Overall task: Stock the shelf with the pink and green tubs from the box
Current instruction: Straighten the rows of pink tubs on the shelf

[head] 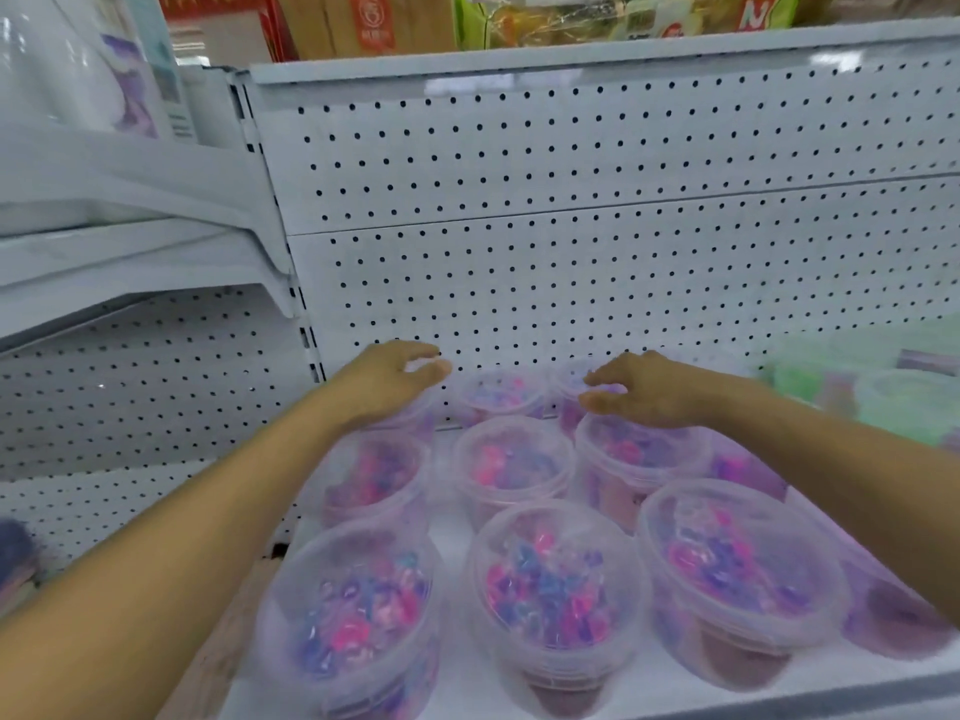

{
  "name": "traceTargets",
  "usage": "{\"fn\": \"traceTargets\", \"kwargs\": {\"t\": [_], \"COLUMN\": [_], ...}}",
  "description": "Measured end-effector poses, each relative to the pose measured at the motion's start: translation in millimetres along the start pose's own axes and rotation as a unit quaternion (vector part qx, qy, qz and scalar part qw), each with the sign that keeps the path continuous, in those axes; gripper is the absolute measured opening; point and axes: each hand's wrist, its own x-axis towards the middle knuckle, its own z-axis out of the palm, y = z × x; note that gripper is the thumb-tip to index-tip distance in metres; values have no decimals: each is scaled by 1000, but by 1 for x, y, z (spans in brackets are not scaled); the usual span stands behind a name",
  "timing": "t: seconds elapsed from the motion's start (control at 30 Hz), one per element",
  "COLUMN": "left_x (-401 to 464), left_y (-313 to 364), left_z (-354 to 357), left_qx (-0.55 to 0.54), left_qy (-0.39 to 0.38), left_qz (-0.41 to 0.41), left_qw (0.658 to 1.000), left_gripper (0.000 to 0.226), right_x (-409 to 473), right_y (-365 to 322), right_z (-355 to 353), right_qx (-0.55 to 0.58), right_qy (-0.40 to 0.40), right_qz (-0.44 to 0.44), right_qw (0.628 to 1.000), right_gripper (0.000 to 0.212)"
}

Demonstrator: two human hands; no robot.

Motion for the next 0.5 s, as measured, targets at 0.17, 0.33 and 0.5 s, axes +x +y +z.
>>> {"fn": "traceTargets", "kwargs": {"t": [0.17, 0.33, 0.5], "left_x": [-5, -8, -17], "left_y": [-43, -33, -31], "left_z": [-15, -10, -14], "left_qx": [79, -39, -76], "left_qy": [6, -11, -29], "left_qz": [-140, -172, -153], "left_qw": [987, 984, 985], "left_gripper": [62, 68, 66], "right_x": [12, 20, 12], "right_y": [-30, -46, -52], "right_z": [5, 12, 9], "right_qx": [78, 66, 71], "right_qy": [-25, -53, -62], "right_qz": [-41, -41, -38], "right_qw": [996, 996, 995], "right_gripper": [56, 68, 54]}}
